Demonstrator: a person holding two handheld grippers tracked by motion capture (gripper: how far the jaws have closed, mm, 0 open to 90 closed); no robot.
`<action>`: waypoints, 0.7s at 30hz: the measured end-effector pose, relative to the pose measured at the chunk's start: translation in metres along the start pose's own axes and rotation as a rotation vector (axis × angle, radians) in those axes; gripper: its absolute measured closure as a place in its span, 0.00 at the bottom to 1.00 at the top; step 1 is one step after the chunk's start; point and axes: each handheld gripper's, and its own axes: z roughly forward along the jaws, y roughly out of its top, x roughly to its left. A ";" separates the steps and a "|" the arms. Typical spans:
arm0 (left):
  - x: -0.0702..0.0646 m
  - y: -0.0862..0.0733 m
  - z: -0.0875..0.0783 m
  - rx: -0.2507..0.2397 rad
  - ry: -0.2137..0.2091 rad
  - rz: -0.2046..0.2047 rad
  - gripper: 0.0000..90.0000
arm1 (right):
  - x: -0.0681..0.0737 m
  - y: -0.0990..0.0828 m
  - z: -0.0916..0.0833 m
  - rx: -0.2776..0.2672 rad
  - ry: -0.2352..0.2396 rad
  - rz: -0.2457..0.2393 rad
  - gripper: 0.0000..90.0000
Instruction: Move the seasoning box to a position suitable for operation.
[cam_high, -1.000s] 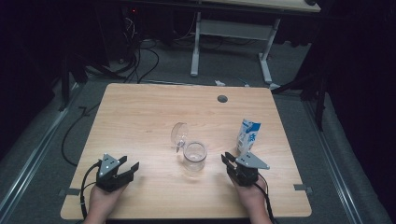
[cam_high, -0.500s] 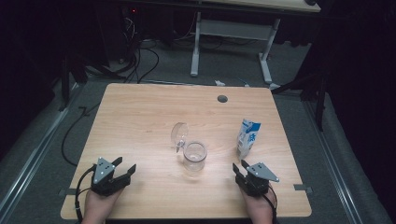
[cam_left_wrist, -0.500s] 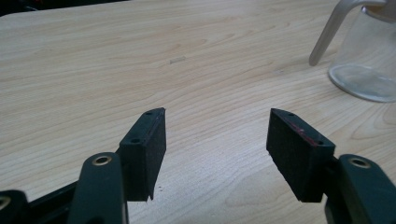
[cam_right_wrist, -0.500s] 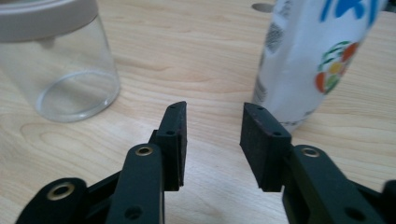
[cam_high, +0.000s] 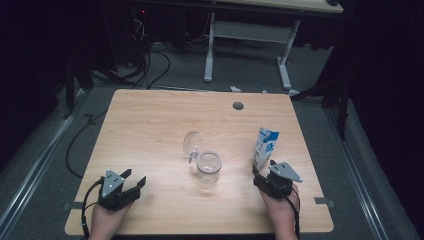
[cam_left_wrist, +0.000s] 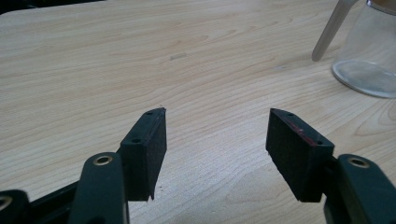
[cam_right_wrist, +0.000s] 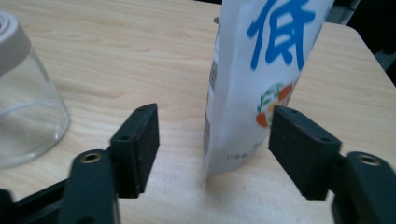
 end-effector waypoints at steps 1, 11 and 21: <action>0.000 0.001 0.000 -0.004 0.003 0.003 0.43 | 0.000 0.007 0.003 -0.010 -0.011 -0.007 0.30; 0.003 0.000 0.002 0.002 -0.005 -0.007 0.43 | -0.012 0.026 0.020 -0.003 -0.062 0.042 0.31; 0.004 -0.001 0.002 0.000 -0.003 -0.014 0.43 | -0.020 0.023 0.017 0.007 -0.076 0.034 0.54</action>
